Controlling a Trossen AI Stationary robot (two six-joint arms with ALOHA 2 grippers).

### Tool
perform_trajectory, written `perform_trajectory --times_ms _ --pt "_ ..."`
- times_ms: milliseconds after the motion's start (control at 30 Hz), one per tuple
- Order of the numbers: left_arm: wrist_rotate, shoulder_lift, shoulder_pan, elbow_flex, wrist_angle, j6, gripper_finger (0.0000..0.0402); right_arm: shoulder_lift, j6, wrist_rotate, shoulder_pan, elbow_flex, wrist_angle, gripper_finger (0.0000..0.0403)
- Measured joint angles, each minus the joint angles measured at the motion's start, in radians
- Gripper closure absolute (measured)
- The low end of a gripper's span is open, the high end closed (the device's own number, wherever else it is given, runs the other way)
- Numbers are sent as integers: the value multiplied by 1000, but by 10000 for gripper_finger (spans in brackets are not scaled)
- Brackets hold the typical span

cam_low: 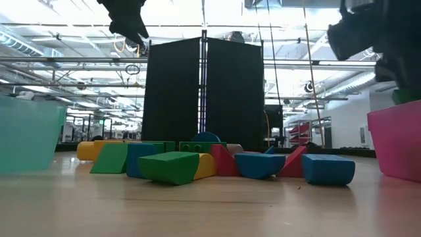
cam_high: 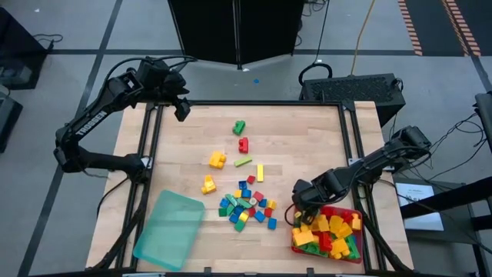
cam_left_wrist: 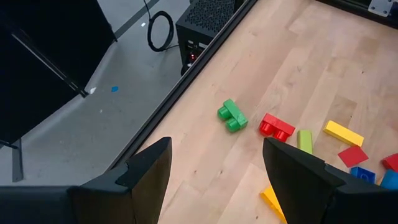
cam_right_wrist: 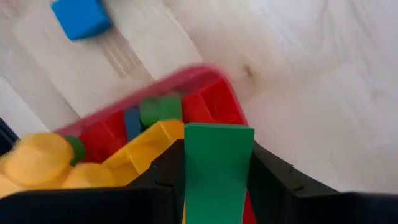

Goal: Sort blocks by size
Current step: Put the green block into the pink bin, then put the yellow block into the pink bin

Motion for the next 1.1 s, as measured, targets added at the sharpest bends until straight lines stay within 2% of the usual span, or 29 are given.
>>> perform_trajectory --times_ms 100,267,333,500,700,833,967,1033,1100 --pt "0 0 0 0 0 0 146 0 -56 0 -20 0 36 290" --pt "0 0 0 0 0 0 146 0 -80 -1 -37 0 48 228" --pt "0 0 0 0 0 0 146 0 -88 -2 -37 0 40 216" --pt "0 0 0 0 0 7 146 0 -141 -79 -37 0 37 224" --pt "0 0 0 0 4 8 146 0 -111 -70 -69 26 34 238" --pt "0 0 0 0 20 7 146 0 -194 4 -156 109 44 239" --pt "0 0 0 0 24 2 146 -2 -337 188 -259 185 91 237" --pt "0 0 0 0 24 1 146 16 -324 270 -327 200 127 238" --pt "0 0 0 0 17 1 146 55 -242 293 -400 209 140 240"
